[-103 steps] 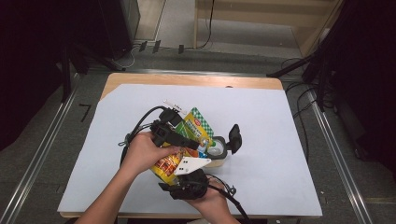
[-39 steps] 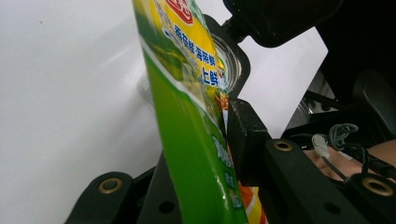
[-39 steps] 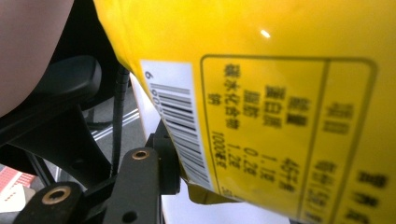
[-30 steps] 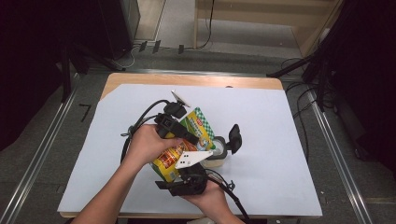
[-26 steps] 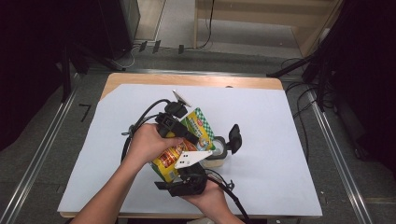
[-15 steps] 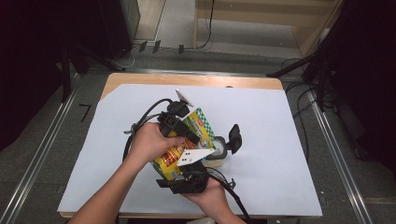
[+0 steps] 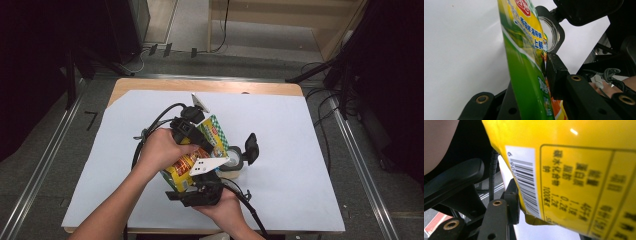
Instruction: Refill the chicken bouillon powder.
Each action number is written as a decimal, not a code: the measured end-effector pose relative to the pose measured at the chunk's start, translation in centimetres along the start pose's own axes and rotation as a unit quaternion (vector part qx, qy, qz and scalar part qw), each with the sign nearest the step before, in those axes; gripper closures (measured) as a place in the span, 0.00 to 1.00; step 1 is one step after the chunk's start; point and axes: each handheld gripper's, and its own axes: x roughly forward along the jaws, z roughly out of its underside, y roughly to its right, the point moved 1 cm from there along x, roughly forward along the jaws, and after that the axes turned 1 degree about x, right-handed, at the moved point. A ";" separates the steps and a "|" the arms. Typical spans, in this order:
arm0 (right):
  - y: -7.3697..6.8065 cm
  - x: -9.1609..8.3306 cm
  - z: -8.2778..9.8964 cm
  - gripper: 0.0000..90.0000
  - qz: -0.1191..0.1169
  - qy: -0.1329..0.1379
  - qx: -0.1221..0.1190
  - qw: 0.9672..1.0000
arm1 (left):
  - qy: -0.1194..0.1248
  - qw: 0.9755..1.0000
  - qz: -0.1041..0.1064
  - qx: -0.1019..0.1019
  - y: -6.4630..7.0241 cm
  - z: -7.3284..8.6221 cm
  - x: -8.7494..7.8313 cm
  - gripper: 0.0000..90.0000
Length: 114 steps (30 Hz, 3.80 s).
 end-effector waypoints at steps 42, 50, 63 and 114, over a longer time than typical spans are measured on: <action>-0.4 0.2 -0.4 0.70 -0.006 0.022 0.009 1.000 | 0.003 1.000 0.001 -0.010 0.1 -0.5 -0.8 0.88; -0.5 0.0 -0.4 0.70 -0.015 0.027 0.023 0.999 | 0.006 1.000 -0.005 -0.007 0.3 -0.7 -0.9 0.90; -0.6 0.3 -0.6 0.68 0.013 0.017 -0.003 1.000 | -0.001 0.999 -0.034 0.021 1.5 -1.4 -0.9 0.95; -0.2 0.6 -0.9 0.74 0.021 0.018 -0.014 1.000 | -0.021 0.999 -0.041 0.018 2.0 -2.7 -0.7 0.97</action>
